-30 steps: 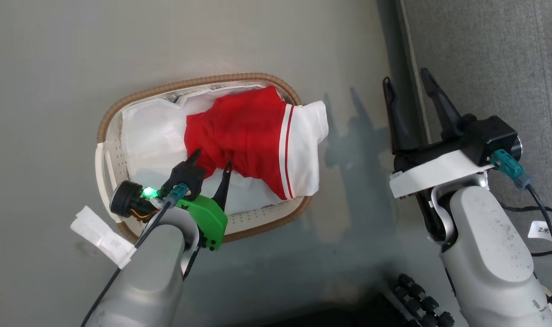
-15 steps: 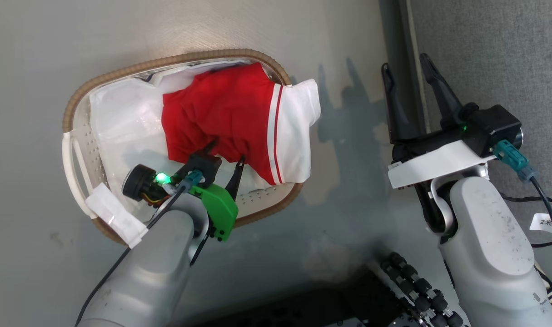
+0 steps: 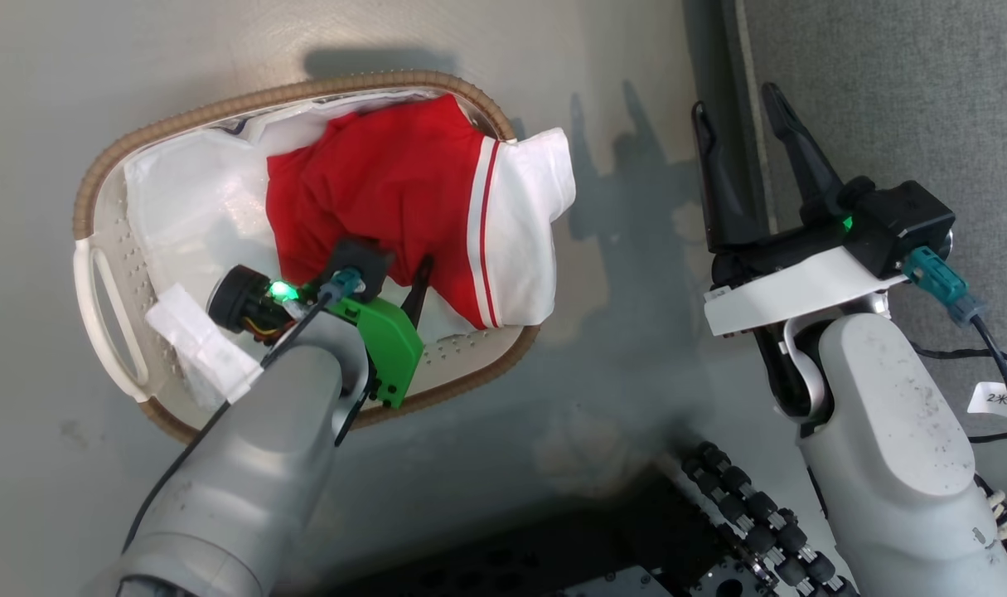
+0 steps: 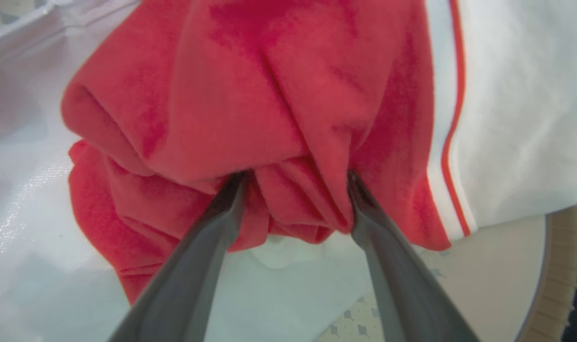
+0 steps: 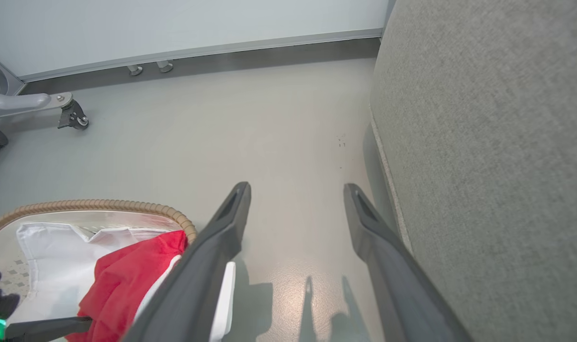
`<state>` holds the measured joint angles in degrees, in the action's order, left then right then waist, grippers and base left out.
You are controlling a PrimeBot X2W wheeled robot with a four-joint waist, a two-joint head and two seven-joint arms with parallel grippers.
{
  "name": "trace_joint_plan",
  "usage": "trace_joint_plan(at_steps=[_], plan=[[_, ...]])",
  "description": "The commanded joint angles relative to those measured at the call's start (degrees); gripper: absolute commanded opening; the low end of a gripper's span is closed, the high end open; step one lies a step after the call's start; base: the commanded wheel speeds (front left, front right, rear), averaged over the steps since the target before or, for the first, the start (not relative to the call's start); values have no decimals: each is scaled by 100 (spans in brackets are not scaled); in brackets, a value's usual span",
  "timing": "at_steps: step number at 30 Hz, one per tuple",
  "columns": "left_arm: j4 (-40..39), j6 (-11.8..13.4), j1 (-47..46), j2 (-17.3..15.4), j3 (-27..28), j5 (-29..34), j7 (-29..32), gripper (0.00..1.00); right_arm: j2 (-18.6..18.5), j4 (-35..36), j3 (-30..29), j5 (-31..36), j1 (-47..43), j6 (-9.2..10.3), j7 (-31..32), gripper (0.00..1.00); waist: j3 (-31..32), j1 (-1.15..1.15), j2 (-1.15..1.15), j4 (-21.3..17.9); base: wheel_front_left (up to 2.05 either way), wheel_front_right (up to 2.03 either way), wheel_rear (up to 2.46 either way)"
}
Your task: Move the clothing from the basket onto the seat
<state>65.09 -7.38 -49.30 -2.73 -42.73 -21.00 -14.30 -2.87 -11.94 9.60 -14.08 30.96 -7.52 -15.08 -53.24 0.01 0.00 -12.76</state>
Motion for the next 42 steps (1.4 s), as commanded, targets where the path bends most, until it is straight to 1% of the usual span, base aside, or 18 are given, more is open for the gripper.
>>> trace_joint_plan(at_steps=[1, 7, 11, 12, 13, 14, 20, 26, 31, 37, 42], plan=[[32, -8, -198, -35, -50, -85, 23, 100, -15, 25, -20, -4, 33, 6, -13, 100, -56, -1, 0, -6, 0, 0, 0], [154, 127, -426, -34, -227, -378, 200, 100, -15, 55, -31, 21, 82, 6, -12, 100, -163, -1, 0, 4, 0, 0, 0], [193, 186, -553, -35, -305, -600, 192, 100, -15, 67, -10, 31, 119, 6, -13, 100, -213, -1, 0, 1, 0, 0, 0], [205, 192, -563, -35, -328, -620, 181, 91, -15, 64, -7, 32, 124, 7, -13, 100, -217, -1, 0, 1, 0, 0, 0], [219, 192, -583, -35, -374, -650, 172, 36, -15, 56, -5, 27, 129, 6, -13, 100, -219, -1, 0, -1, 0, 0, 0], [228, 190, -603, -35, -401, -687, 158, 0, -15, 48, -3, 25, 131, 6, -13, 100, -217, -1, 0, 0, 0, 0, 0], [315, 147, -537, -36, -584, -918, 112, 0, -15, -37, -17, 0, 77, 6, -13, 100, -68, -1, 0, 20, 0, 0, 0], [245, 137, -327, -36, -733, -1139, 20, 0, -17, -143, -117, 130, -87, 6, -13, 100, 300, -1, 0, 205, 0, 0, 0], [192, 111, -18, -33, -876, -1321, -41, 0, -19, -248, -149, 221, -214, 6, -13, 100, 766, -1, 0, 381, 0, 0, 0], [81, 116, 459, -29, -986, -1582, -93, 0, -24, -440, -121, 263, -456, 6, -13, 100, 1476, -1, 0, 596, 0, 0, 0], [-128, 191, 782, -29, -988, -1702, -90, 0, -23, -571, -103, 273, -643, 6, -13, 100, 1982, -1, 0, 717, 0, 0, 0]])
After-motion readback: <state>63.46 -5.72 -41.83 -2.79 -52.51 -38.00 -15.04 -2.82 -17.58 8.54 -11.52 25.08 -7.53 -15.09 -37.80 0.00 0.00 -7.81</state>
